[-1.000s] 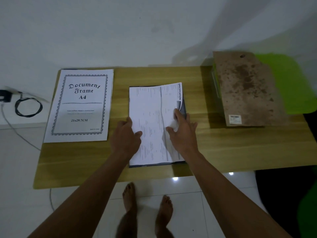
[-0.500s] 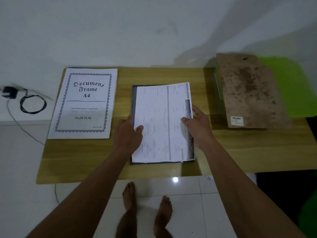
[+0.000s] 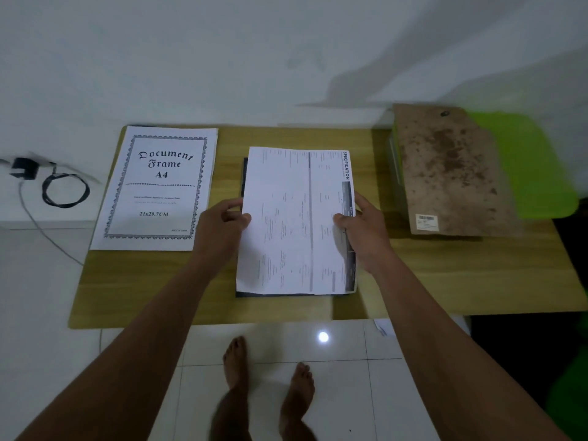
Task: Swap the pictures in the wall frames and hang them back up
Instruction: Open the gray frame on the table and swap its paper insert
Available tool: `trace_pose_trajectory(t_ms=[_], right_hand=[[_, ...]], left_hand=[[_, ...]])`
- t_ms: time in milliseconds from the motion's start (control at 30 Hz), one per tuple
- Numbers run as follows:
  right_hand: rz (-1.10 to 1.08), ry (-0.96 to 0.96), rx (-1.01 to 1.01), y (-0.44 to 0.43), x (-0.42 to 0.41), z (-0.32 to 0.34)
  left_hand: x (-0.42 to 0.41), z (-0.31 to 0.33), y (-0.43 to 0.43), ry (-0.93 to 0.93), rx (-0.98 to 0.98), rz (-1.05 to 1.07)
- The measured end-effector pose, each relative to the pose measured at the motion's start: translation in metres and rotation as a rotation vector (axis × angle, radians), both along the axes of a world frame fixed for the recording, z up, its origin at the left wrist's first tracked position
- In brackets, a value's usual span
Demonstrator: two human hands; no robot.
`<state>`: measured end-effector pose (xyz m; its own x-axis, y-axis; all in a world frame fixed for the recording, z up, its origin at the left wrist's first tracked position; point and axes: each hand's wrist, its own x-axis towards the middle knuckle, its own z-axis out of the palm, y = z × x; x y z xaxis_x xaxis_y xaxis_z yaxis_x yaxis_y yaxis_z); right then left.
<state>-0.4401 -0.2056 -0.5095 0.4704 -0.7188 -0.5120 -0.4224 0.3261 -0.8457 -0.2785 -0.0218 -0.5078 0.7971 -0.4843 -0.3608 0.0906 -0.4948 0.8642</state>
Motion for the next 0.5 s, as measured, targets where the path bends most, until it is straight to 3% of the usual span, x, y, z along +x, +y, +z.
trace_pose_trajectory(t_ms=[133,267,500], right_hand=[[0.065,0.101,-0.174,0.011,-0.001,0.016],[0.21,0.219,-0.432,0.028,0.006,0.032],[0.113,-0.105,-0.026,0.052,0.02,0.098]], left_hand=[[-0.007,0.024,0.008,0.043,-0.118,-0.111],[-0.027,0.051,0.004,-0.148,-0.179,-0.13],[-0.068,0.083,-0.007,-0.072,-0.301,-0.32]])
